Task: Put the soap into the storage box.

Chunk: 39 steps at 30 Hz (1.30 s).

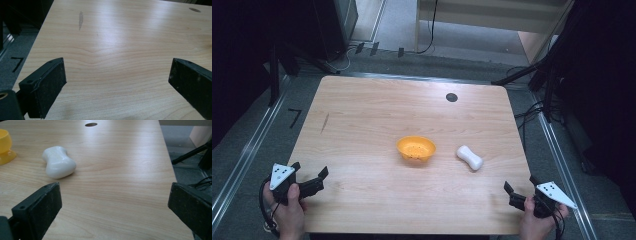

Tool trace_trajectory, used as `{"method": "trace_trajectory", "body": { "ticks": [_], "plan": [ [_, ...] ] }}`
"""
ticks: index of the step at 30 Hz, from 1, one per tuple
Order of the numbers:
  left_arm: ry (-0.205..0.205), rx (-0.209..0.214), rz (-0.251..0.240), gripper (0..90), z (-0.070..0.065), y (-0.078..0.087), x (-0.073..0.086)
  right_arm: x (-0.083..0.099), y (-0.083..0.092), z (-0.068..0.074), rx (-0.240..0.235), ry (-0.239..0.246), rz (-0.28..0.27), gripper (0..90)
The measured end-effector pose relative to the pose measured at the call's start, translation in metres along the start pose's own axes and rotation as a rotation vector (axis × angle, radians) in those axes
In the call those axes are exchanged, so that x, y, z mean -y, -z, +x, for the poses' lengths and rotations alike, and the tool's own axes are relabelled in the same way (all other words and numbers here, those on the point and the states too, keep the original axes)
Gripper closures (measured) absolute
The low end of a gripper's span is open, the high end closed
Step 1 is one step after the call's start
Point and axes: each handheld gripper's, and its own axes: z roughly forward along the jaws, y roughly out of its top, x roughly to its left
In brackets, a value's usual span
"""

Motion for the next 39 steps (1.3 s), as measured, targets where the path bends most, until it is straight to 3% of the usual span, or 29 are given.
{"method": "trace_trajectory", "body": {
  "ticks": [2,11,14,15,16,26,39],
  "plan": [
    [-0.001,-0.001,-0.002,1.6,0.000,0.000,0.000,0.000,0.000,0.000,-0.006,-0.004,0.006,0.0],
    [0.000,0.002,0.003,1.5,0.000,0.000,0.000,-0.003,-0.006,0.008,-0.017,0.061,0.095,0.0],
    [-0.002,0.001,0.007,1.6,0.000,0.000,0.000,-0.006,-0.010,0.010,-0.020,0.118,0.161,1.2],
    [-0.002,0.002,0.008,1.6,-0.001,0.000,0.000,-0.006,-0.010,0.010,-0.020,0.118,0.161,1.2],
    [-0.005,0.003,0.010,1.6,0.000,0.000,0.000,-0.008,-0.013,0.011,-0.025,0.134,0.209,1.3],
    [-0.004,0.006,0.013,1.6,0.000,-0.001,0.000,-0.021,-0.025,0.016,-0.057,0.207,0.337,1.3],
    [-0.003,0.011,0.021,1.6,0.000,-0.001,-0.001,-0.051,-0.050,0.024,-0.093,0.304,0.509,1.2]
  ]
}}
